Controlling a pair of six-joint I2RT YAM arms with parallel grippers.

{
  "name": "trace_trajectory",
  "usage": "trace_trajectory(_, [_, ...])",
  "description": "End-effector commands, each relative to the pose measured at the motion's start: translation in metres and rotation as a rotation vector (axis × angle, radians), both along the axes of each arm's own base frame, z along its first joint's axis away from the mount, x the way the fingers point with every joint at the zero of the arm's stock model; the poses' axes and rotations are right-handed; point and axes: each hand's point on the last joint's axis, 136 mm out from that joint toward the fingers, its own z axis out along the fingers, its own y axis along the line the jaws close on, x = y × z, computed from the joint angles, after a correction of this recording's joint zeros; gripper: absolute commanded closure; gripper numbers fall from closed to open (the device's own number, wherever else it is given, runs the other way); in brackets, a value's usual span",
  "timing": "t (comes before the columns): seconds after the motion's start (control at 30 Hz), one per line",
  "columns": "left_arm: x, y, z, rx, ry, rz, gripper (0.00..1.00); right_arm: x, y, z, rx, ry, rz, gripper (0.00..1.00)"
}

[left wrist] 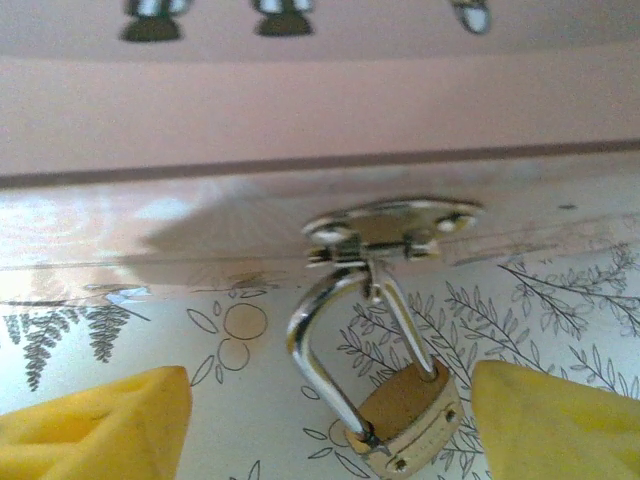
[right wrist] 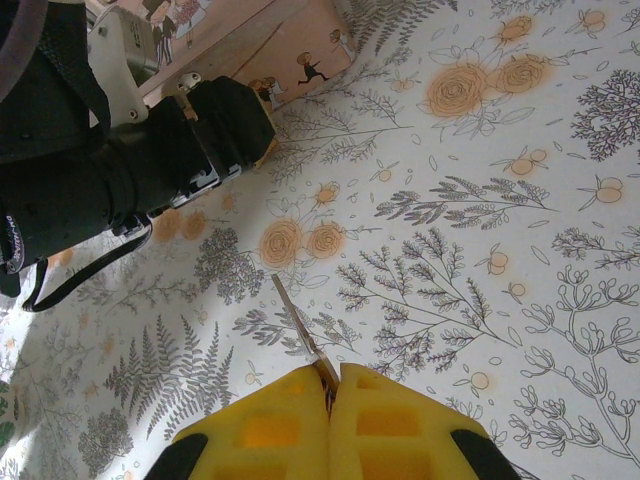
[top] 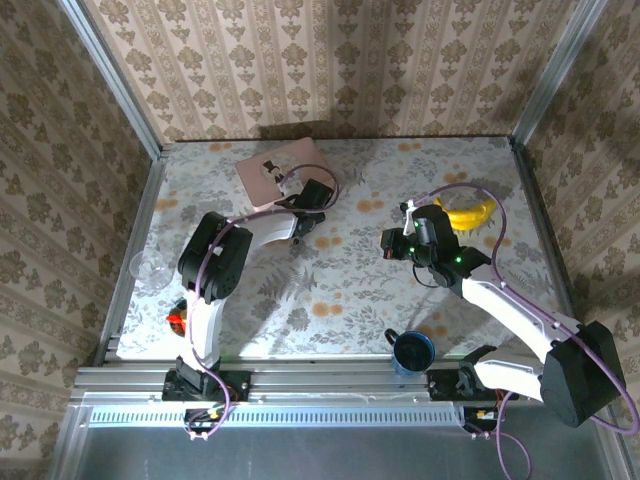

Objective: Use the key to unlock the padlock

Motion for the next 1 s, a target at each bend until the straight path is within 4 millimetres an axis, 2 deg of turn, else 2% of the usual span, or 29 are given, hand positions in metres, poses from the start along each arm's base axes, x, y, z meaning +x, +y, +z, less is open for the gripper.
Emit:
trace_trajectory(0.0, [0.008, -0.009, 0.002, -0.017, 0.003, -0.041, 0.18, 0.005, 0.002, 0.01, 0.029, -0.027, -0.004, 1.0])
trace_trajectory(0.07, [0.011, -0.011, 0.002, -0.014, 0.0, -0.045, 0.11, 0.005, 0.002, 0.01, 0.029, -0.027, -0.002, 1.0])
trace_trajectory(0.13, [0.014, -0.012, 0.001, -0.01, 0.002, -0.041, 0.1, 0.004, 0.002, 0.01, 0.027, -0.025, -0.003, 1.0])
trace_trajectory(0.4, [0.017, -0.003, -0.012, 0.007, 0.052, -0.005, 0.24, 0.004, 0.001, 0.011, 0.03, -0.029, -0.004, 1.0])
trace_trajectory(0.57, [0.018, -0.003, -0.016, -0.003, 0.062, -0.01, 0.28, 0.003, 0.001, 0.011, 0.03, -0.029, -0.003, 1.0])
trace_trajectory(0.67, [0.017, -0.001, -0.018, 0.004, 0.07, -0.008, 0.36, 0.003, 0.001, 0.009, 0.03, -0.028, -0.003, 1.0])
trace_trajectory(0.83, [0.011, 0.001, -0.02, 0.005, 0.082, -0.016, 0.58, 0.003, 0.001, 0.008, 0.032, -0.027, -0.002, 1.0])
trace_trajectory(0.97, [0.007, 0.001, -0.018, 0.003, 0.083, -0.034, 0.67, 0.003, 0.001, 0.007, 0.035, -0.027, -0.004, 1.0])
